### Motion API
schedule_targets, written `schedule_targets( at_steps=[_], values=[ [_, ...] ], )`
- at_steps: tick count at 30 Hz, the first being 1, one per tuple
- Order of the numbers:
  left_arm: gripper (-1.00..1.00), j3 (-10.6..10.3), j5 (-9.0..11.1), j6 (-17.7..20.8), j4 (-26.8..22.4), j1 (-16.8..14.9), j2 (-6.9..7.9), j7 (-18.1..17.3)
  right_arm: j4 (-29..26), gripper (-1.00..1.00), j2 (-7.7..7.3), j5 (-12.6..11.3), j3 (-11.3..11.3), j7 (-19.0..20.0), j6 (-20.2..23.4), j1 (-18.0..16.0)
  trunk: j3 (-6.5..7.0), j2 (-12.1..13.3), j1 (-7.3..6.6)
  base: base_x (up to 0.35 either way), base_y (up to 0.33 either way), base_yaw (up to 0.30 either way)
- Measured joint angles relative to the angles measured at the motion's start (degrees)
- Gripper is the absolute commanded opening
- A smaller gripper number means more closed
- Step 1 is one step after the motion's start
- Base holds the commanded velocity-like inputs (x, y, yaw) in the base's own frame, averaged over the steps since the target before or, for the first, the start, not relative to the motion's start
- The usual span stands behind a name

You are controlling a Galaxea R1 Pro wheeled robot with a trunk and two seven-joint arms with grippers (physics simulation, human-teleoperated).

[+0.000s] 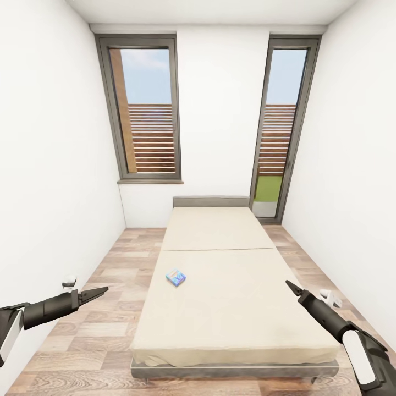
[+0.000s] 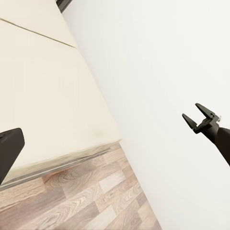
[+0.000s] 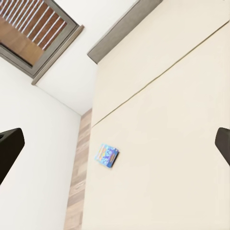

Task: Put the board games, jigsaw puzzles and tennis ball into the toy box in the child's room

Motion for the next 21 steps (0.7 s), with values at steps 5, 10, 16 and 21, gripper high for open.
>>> schedule_targets(
  at_steps=[5,10,16,21],
  values=[
    [1.00,0.0,0.0,0.0,0.0,0.0,0.00,0.0,0.0,1.00,0.05,0.2,0.1,0.0,-0.1,0.0,0.00,0.0,0.00,0.000,0.000,0.000],
    [1.00,0.0,-0.1,0.0,0.0,0.0,0.00,0.1,0.0,1.00,0.34,0.5,0.3,-0.1,-0.1,0.0,0.00,0.0,0.00,0.000,0.000,0.000],
    [1.00,-0.2,-0.4,0.0,0.1,-0.1,0.00,2.5,0.3,1.00,0.53,0.8,1.6,-1.2,0.1,-0.1,0.00,0.0,-0.02,0.074,0.000,0.000],
    [1.00,-1.1,-1.4,0.1,0.0,-0.1,-1.05,15.6,2.0,1.00,0.53,0.8,6.3,-6.2,0.3,-0.8,0.00,0.0,-0.03,0.267,0.000,0.000]
  ],
)
